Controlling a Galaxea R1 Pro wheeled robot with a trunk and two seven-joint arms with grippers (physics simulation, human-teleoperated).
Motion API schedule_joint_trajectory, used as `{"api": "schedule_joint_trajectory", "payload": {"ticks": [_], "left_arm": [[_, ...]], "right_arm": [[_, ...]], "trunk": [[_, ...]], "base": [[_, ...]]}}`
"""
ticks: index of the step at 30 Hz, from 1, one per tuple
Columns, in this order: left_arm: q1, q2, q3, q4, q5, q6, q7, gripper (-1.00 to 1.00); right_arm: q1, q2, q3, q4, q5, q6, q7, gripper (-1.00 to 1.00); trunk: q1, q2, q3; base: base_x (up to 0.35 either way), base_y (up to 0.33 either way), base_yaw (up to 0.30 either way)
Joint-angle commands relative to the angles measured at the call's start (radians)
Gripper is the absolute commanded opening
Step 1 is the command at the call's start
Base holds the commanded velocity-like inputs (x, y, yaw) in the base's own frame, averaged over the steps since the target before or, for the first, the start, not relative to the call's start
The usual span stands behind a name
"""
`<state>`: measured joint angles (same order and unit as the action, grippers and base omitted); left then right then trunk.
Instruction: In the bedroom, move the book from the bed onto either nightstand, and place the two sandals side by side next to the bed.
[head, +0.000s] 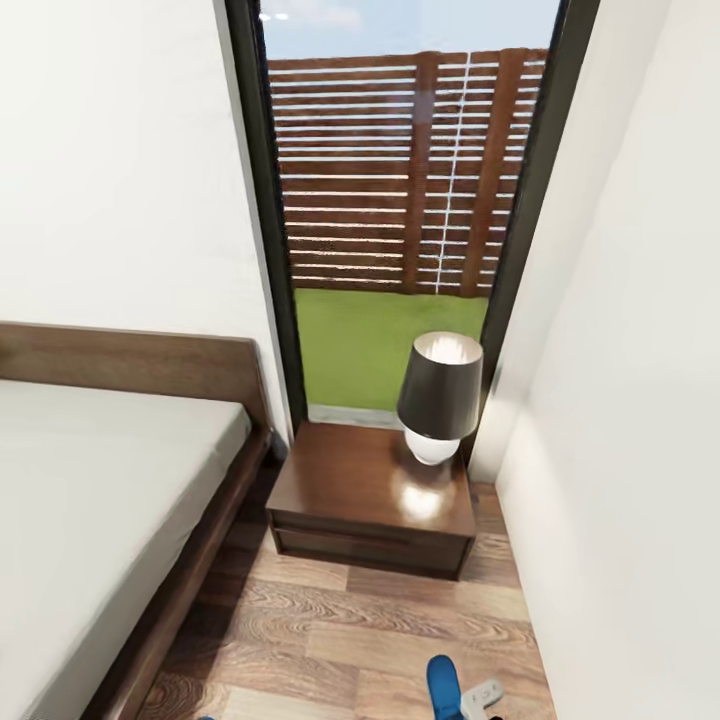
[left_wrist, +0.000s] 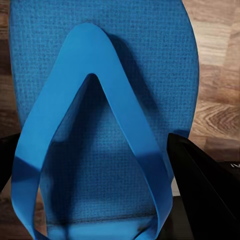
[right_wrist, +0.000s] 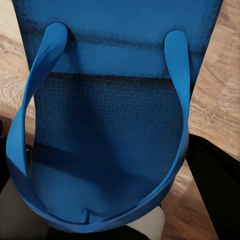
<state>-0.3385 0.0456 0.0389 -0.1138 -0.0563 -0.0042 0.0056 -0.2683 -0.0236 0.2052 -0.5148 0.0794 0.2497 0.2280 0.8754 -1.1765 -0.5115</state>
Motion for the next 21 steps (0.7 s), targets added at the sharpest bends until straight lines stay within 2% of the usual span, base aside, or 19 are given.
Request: {"api": "schedule_joint_trajectory", "payload": {"ticks": [1,8,18,21], "left_arm": [[0.003,-0.001,0.004,0.0,-0.005,-0.001,0.001,-1.0],[0.025,0.0,0.004,0.0,0.002,-0.003,0.001,-1.0],[0.033,-0.001,0.004,0.0,0.002,-0.013,0.001,-1.0],[0.036,-0.001,0.004,0.0,0.003,-0.014,0.001,-1.0]], "right_arm": [[0.0,-0.001,0.003,0.009,0.008,-0.005,0.003,-1.0],[0.0,-0.001,0.003,0.043,0.008,-0.056,0.004,-1.0],[0.0,0.0,0.003,0.048,0.008,-0.065,0.004,-1.0],[0.0,0.001,0.003,0.048,0.008,-0.065,0.004,-1.0]], "trunk": [[0.0,-0.001,-0.001],[0.0,-0.001,0.0],[0.0,-0.001,0.0],[0.012,-0.022,-0.009]], "base": [[0.042,-0.005,0.077],[0.018,-0.002,0.033],[0.002,0.0,0.003],[0.0,0.0,0.0]]}}
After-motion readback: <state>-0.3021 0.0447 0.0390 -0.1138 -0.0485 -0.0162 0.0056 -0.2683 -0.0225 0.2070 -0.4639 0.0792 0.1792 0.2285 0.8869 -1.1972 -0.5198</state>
